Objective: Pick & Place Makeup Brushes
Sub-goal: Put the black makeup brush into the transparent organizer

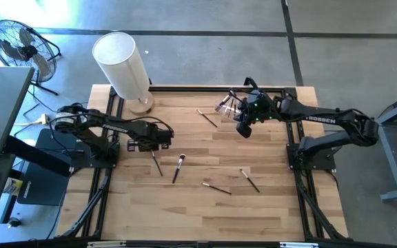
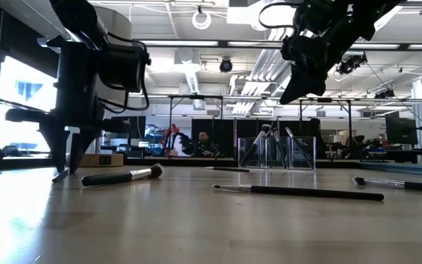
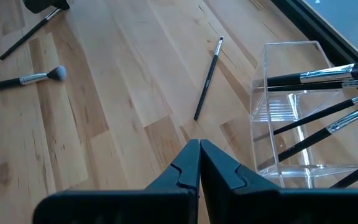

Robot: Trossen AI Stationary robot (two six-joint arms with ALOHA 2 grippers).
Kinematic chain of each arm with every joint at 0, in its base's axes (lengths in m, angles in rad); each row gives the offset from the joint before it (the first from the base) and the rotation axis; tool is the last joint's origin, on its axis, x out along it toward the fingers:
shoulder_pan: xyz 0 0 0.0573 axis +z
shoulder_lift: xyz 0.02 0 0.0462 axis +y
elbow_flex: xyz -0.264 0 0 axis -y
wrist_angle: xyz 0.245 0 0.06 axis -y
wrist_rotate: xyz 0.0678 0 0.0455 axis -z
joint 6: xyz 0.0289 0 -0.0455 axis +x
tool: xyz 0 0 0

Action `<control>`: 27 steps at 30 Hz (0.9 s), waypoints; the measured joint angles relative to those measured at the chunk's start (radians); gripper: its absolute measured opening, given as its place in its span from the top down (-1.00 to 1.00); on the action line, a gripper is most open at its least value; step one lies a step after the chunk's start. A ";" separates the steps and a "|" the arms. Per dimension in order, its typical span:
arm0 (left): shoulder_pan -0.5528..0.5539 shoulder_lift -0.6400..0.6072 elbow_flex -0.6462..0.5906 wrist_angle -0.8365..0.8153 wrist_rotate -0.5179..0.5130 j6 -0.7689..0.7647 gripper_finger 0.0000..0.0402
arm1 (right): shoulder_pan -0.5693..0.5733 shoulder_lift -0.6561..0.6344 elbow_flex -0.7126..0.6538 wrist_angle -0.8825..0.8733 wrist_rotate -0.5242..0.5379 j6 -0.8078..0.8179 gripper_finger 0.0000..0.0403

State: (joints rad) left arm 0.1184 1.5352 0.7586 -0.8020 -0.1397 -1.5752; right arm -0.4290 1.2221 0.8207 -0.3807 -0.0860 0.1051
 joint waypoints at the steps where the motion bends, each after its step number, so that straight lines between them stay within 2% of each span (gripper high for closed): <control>1: 0.000 0.000 0.000 0.003 0.000 0.000 0.69 | 0.000 0.000 0.000 -0.001 -0.001 0.000 0.97; 3: 0.000 0.000 0.000 0.008 0.004 -0.001 0.86 | 0.000 0.000 0.000 -0.001 -0.002 0.000 0.99; 5: -0.001 0.000 0.000 0.011 0.002 -0.001 0.96 | 0.000 0.000 0.000 0.000 -0.002 0.000 0.99; 11: -0.006 -0.012 0.002 0.025 -0.001 0.033 0.98 | 0.000 0.000 0.000 0.000 -0.003 0.000 0.97; 13: -0.019 -0.020 0.022 0.040 -0.034 0.046 0.98 | 0.000 0.000 0.000 0.000 -0.003 0.012 0.97; 20: -0.034 -0.061 0.201 0.017 -0.148 0.174 0.99 | 0.000 0.000 0.000 0.003 0.006 0.069 0.95; 27: -0.034 -0.060 0.474 -0.031 -0.295 0.522 1.00 | 0.005 0.000 -0.001 0.082 -0.039 0.105 0.84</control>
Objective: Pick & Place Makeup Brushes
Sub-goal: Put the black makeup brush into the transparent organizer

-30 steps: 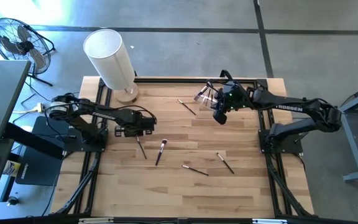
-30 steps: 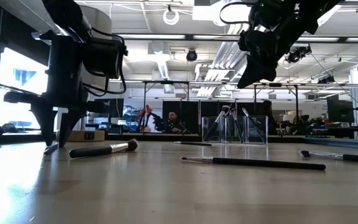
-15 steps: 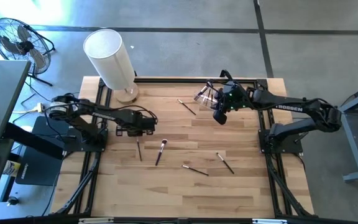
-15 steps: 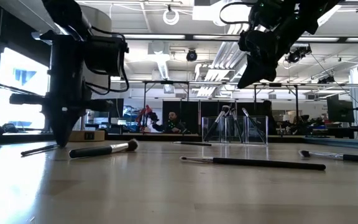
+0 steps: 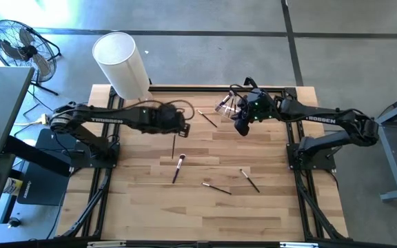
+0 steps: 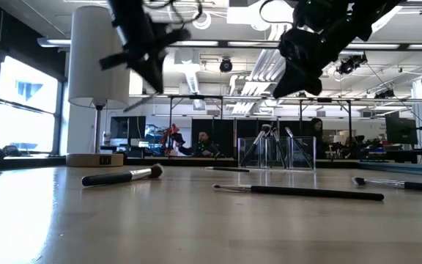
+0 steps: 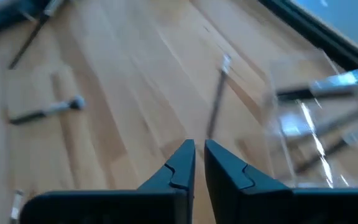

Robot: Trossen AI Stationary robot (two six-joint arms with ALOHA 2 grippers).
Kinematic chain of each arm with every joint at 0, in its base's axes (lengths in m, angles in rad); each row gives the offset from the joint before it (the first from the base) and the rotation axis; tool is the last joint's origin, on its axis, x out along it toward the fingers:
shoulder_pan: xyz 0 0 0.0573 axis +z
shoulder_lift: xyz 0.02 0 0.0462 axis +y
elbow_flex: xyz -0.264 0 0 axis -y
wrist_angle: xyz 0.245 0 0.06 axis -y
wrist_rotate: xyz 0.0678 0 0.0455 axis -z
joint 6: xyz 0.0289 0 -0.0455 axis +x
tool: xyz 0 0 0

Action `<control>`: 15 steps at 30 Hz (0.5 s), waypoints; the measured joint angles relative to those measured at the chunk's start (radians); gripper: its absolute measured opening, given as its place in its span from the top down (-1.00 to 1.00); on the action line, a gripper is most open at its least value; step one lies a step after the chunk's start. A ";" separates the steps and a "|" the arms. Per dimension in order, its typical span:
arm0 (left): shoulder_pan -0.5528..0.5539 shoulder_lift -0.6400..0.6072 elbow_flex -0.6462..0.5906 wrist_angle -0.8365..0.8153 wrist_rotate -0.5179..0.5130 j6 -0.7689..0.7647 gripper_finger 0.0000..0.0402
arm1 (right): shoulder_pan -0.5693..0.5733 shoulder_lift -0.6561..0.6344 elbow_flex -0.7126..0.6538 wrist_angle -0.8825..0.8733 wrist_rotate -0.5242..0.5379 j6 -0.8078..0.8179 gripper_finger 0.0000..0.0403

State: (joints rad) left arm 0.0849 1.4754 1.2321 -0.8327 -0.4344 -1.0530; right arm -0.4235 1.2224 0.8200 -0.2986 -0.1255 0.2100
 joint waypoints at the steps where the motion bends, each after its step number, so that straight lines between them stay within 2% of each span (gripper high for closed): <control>1: 0.000 0.000 0.037 0.001 -0.011 0.057 1.00 | 0.004 0.000 0.000 0.030 -0.027 0.003 0.82; 7: 0.000 0.000 0.205 0.133 -0.029 0.379 1.00 | 0.038 0.000 0.000 0.220 -0.232 0.045 0.61; 12: 0.000 0.000 0.262 0.342 -0.018 0.542 1.00 | 0.088 0.000 0.000 0.434 -0.269 0.045 0.43; 15: 0.000 0.000 0.264 0.464 0.025 0.598 1.00 | 0.112 0.000 0.000 0.548 -0.271 0.052 0.34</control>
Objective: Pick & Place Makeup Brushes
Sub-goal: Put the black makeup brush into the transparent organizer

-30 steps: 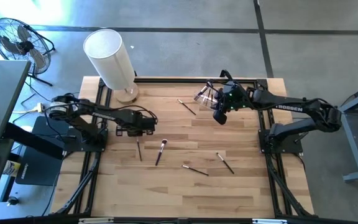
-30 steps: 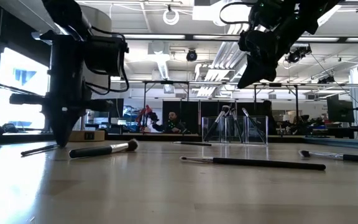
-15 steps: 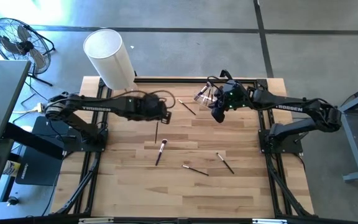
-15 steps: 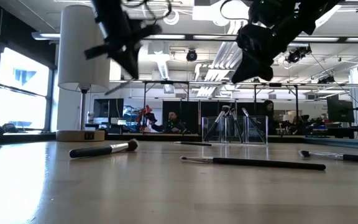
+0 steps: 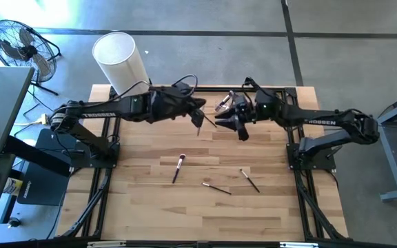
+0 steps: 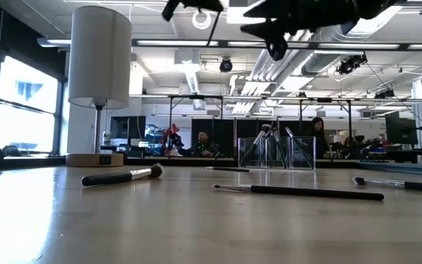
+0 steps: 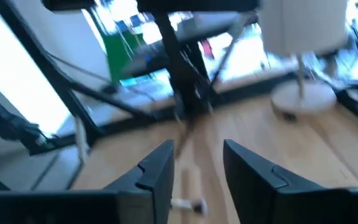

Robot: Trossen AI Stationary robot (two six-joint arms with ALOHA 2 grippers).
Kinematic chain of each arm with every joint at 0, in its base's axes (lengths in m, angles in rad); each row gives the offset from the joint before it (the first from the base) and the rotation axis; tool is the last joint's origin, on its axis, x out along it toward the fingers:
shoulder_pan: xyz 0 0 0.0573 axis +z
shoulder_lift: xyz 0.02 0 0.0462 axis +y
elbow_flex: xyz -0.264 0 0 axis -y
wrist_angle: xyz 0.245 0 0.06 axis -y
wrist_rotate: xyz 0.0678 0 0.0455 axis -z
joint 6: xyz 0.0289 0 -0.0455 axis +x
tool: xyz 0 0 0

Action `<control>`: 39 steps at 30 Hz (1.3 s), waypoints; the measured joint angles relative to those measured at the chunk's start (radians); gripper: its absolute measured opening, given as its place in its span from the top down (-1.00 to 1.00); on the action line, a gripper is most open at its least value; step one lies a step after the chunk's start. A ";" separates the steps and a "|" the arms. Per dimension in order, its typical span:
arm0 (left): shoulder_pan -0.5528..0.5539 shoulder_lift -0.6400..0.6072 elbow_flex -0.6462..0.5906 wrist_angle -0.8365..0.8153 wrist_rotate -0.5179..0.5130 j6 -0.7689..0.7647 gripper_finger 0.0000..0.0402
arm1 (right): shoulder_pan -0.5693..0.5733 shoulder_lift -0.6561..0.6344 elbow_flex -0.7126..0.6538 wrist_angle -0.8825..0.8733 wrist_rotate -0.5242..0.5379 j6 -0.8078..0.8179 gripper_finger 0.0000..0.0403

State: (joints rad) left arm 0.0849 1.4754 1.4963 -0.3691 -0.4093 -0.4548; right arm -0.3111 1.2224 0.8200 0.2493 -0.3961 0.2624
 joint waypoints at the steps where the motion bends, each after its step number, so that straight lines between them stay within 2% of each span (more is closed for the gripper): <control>1: 0.000 0.000 0.000 0.034 0.021 0.013 1.00 | 0.004 0.000 0.000 0.035 -0.001 0.013 0.31; 6: 0.000 0.016 0.001 0.196 0.101 0.057 1.00 | 0.017 0.000 0.000 0.165 0.037 0.054 0.20; 12: 0.000 0.081 0.003 0.334 0.183 0.073 1.00 | 0.027 0.003 0.000 0.197 0.047 0.102 0.14; 14: 0.000 0.095 0.002 0.334 0.192 0.066 1.00 | 0.026 0.003 0.000 0.191 0.048 0.104 0.16; 18: 0.000 0.117 0.000 0.358 0.194 0.058 1.00 | 0.026 0.003 0.001 0.178 0.045 0.103 0.36; 23: 0.000 0.119 0.000 0.360 0.217 0.059 1.00 | 0.026 0.003 0.001 0.153 0.045 0.103 0.89; 24: 0.000 0.119 0.000 0.359 0.221 0.061 1.00 | 0.026 0.003 0.002 0.145 0.046 0.100 0.94; 28: 0.000 0.119 0.000 0.358 0.221 0.074 0.99 | 0.026 0.003 0.002 0.120 0.044 0.103 0.90; 31: 0.000 0.118 0.001 0.331 0.221 0.080 0.92 | 0.026 0.003 0.002 0.096 0.044 0.091 0.96; 39: 0.028 0.118 0.000 0.271 0.228 0.083 0.52 | 0.025 0.003 0.001 0.040 0.102 0.070 0.96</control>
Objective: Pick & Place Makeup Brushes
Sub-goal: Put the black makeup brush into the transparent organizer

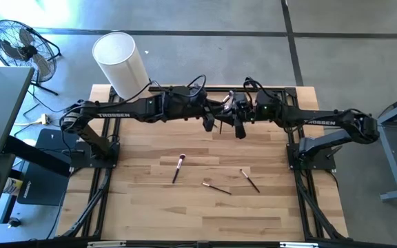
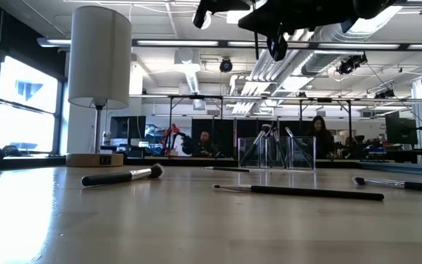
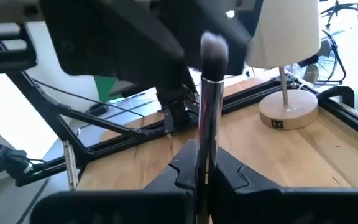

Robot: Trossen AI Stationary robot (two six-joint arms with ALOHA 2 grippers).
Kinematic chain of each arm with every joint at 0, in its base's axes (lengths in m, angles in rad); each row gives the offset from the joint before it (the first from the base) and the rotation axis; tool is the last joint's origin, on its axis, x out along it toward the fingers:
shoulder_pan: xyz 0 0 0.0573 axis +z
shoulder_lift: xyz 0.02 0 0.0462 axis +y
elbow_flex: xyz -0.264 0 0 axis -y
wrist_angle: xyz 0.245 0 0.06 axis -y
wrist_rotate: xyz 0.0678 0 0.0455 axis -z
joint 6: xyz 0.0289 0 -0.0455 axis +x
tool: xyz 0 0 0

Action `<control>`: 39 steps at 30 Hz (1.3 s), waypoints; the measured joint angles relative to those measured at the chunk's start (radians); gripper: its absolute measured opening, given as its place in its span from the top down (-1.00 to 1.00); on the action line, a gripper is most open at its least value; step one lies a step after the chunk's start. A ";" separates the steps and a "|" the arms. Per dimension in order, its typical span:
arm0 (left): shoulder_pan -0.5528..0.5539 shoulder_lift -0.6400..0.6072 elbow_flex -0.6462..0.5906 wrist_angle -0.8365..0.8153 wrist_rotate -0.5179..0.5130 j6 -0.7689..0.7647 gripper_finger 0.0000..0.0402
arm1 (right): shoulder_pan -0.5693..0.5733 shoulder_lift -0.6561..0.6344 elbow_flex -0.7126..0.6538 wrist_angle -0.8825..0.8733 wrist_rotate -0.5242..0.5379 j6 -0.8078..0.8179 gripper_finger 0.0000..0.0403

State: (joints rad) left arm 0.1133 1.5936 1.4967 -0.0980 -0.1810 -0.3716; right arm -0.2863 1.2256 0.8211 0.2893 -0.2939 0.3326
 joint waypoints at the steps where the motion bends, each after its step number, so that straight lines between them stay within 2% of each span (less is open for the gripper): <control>1: 0.000 0.000 0.000 -0.011 0.000 0.001 0.48 | -0.004 0.000 0.000 0.000 0.004 -0.006 0.96; 5: 0.000 -0.018 -0.002 -0.098 -0.013 0.012 0.35 | -0.038 -0.001 0.000 -0.082 0.083 -0.049 0.95; 9: -0.015 -0.088 0.002 -0.201 -0.098 0.002 0.33 | -0.097 0.000 -0.010 -0.201 0.132 -0.072 0.96; 17: -0.077 -0.121 -0.028 -0.378 -0.144 -0.042 0.33 | -0.308 -0.023 -0.226 0.087 0.110 -0.032 0.97; 20: -0.074 -0.119 -0.076 -0.380 -0.151 -0.101 0.33 | -0.378 -0.023 -0.273 0.126 0.113 -0.066 0.97; 24: -0.074 -0.119 -0.129 -0.374 -0.147 -0.178 0.33 | -0.434 -0.023 -0.294 0.141 0.172 -0.143 0.97; 31: -0.074 -0.119 -0.190 -0.377 -0.151 -0.240 0.33 | -0.482 -0.022 -0.295 0.030 0.224 -0.210 0.97; 36: -0.074 -0.119 -0.196 -0.376 -0.143 -0.267 0.33 | -0.487 0.015 -0.295 0.007 0.195 -0.229 0.97; 39: -0.074 -0.119 -0.196 -0.377 -0.135 -0.289 0.33 | -0.485 0.039 -0.295 0.002 0.168 -0.216 0.90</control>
State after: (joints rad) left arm 0.0391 1.4742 1.3010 -0.4752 -0.3164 -0.6606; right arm -0.7715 1.2650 0.5259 0.2912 -0.1261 0.1162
